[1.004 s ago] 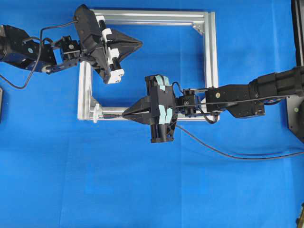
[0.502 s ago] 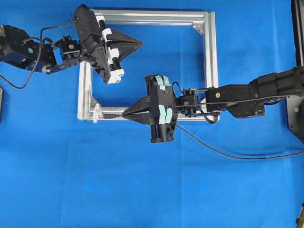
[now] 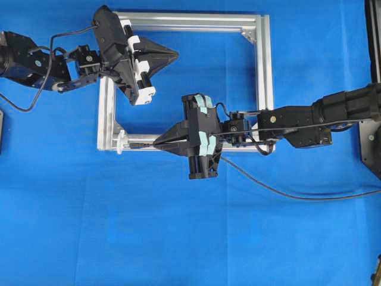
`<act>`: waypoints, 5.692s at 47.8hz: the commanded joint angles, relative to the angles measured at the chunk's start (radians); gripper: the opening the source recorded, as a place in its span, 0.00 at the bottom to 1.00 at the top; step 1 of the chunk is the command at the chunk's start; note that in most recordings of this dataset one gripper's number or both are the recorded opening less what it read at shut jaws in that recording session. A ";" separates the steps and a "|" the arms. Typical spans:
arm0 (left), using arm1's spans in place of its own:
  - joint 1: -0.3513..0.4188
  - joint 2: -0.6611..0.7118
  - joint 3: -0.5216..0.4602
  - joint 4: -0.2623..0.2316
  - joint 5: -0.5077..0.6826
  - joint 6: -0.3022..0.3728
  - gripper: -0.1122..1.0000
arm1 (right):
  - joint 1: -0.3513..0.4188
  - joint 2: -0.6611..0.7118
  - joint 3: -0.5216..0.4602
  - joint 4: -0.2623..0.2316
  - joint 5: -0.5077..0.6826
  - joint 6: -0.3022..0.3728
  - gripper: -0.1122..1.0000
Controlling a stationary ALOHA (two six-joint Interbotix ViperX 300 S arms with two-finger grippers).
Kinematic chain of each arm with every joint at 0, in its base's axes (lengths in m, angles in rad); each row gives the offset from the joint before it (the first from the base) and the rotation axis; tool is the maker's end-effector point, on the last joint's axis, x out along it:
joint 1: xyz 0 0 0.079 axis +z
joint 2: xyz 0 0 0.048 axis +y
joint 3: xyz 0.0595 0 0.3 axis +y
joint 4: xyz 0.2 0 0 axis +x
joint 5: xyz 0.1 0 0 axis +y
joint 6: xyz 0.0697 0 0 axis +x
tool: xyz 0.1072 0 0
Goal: Insert the wire through the string loop located on the left side.
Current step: 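Push the USB plug through the white loop with the right gripper, then move the open left gripper toward the plug emerging from the loop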
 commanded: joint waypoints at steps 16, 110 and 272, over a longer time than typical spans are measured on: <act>-0.002 -0.031 -0.009 0.003 -0.005 -0.002 0.10 | -0.002 0.031 -0.084 0.000 0.014 0.000 0.01; 0.066 -0.321 0.413 0.003 -0.005 0.011 0.10 | -0.009 0.161 -0.268 0.000 0.052 0.000 0.01; -0.397 -0.305 0.425 0.009 0.138 -0.009 0.91 | -0.009 0.163 -0.270 0.000 0.034 0.000 0.01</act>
